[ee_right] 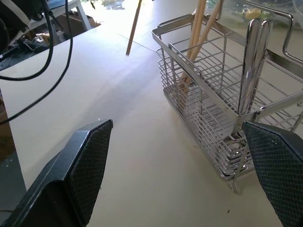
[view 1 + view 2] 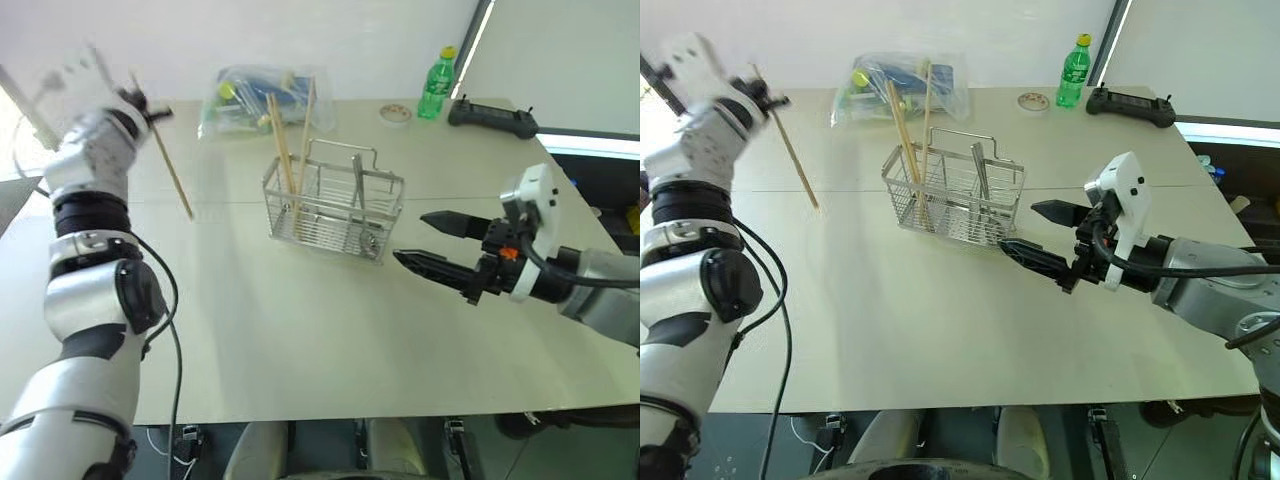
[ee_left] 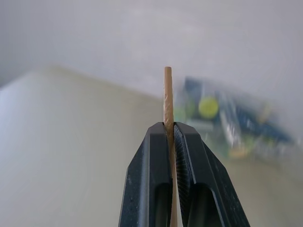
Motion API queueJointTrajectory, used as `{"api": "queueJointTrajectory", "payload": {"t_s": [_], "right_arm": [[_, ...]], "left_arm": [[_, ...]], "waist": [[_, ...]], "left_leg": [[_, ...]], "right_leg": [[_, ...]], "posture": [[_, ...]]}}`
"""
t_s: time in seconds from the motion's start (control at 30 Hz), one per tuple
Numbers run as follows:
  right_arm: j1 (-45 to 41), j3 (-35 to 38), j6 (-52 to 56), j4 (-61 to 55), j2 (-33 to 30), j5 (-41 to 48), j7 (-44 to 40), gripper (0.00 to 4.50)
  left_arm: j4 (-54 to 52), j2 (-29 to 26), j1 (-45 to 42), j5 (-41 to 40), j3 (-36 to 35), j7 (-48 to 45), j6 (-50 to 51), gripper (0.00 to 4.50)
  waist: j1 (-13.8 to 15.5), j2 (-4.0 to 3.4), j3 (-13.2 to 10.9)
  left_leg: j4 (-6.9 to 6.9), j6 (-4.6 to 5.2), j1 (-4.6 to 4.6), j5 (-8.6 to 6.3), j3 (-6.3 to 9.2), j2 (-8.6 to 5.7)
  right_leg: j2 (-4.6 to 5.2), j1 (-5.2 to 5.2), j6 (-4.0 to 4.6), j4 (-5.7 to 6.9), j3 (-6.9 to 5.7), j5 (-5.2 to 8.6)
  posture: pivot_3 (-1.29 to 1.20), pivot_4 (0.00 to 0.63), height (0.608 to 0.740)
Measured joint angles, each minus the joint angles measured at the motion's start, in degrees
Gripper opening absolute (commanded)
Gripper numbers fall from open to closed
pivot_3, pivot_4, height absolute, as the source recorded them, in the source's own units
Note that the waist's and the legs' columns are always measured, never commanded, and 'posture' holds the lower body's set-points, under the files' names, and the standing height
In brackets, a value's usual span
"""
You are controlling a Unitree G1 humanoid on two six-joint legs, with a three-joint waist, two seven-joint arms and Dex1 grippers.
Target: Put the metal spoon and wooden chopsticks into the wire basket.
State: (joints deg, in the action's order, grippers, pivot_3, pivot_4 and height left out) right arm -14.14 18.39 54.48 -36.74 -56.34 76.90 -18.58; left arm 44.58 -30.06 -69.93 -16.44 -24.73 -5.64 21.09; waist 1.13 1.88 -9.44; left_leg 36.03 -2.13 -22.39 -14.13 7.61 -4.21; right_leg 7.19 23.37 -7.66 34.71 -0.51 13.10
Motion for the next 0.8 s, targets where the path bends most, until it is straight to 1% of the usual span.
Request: {"api": "queueJointTrajectory", "payload": {"t_s": [0.1, 0.23, 0.3, 0.47, 0.57, 0.67, 0.8], "right_arm": [[0.01, 0.00, 0.15, 0.02, -0.01, 0.38, -0.08, 4.50], [0.00, -0.31, 0.15, 0.01, 0.02, 0.39, -0.03, 4.50], [0.00, -0.58, 0.15, 0.00, 0.07, 0.39, 0.04, 4.50], [0.23, -0.88, 0.12, -0.20, 0.21, 0.39, 0.66, 4.50], [1.57, -0.50, 0.07, -0.62, 0.23, 0.61, 1.71, 4.50], [3.55, 0.65, -0.08, -1.86, 0.24, 1.18, 2.91, 4.50], [4.79, 1.32, -0.46, -3.12, 0.35, 2.22, 4.66, 4.50]], "left_arm": [[-7.91, 2.18, -2.27, -3.50, -0.35, -3.60, -2.61, 0.05], [-17.78, 5.49, -6.07, -8.17, 1.38, -7.07, -0.28, 0.05], [-20.82, 7.71, -6.68, -9.61, 3.05, -8.16, 1.22, 0.05], [-24.65, 11.74, -5.96, -10.42, 8.32, -11.39, 3.55, 0.05], [-27.19, 12.71, -2.89, -9.11, 12.45, -14.40, 2.31, 0.05], [-28.16, 13.94, 0.26, -8.35, 14.78, -16.09, 1.95, 0.05], [-28.47, 15.44, 1.86, -7.63, 16.15, -16.87, 1.70, 0.05]], "waist": [[0.92, 0.02, 0.00], [1.17, -0.03, 0.04], [1.11, -0.06, 0.05], [0.87, -0.09, 0.05], [0.80, -0.22, 0.09], [1.00, -0.22, 0.08], [1.09, -0.20, 0.07]], "left_leg": [[0.02, 0.01, -0.06, 0.00, -0.02, 0.01], [0.07, 0.08, -0.04, -0.04, -0.11, 0.01], [0.06, 0.08, -0.01, -0.03, -0.12, 0.02], [0.07, 0.08, 0.01, -0.02, -0.16, 0.09], [0.06, 0.09, 0.05, -0.02, -0.20, 0.10], [0.10, 0.09, 0.01, -0.02, -0.20, 0.10], [0.12, 0.10, 0.00, -0.02, -0.20, 0.10]], "right_leg": [[-0.05, -0.11, -0.08, -0.37, -0.02, -0.21], [-0.05, -0.25, -0.15, -0.52, 0.02, -0.27], [-0.09, -0.25, -0.15, -0.50, 0.01, -0.27], [-0.34, -0.22, -0.02, -0.49, 0.03, -0.35], [-0.34, -0.21, 0.00, -0.48, 0.08, -0.35], [-0.35, -0.21, 0.02, -0.48, 0.08, -0.36], [-0.34, -0.23, 0.02, -0.52, 0.09, -0.37]], "posture": [[0.00, 0.150, 0.702], [0.00, 0.150, 0.702], [0.00, 0.150, 0.702], [0.00, 0.150, 0.702], [0.00, 0.150, 0.702], [0.00, 0.150, 0.702], [0.00, 0.150, 0.702]]}}
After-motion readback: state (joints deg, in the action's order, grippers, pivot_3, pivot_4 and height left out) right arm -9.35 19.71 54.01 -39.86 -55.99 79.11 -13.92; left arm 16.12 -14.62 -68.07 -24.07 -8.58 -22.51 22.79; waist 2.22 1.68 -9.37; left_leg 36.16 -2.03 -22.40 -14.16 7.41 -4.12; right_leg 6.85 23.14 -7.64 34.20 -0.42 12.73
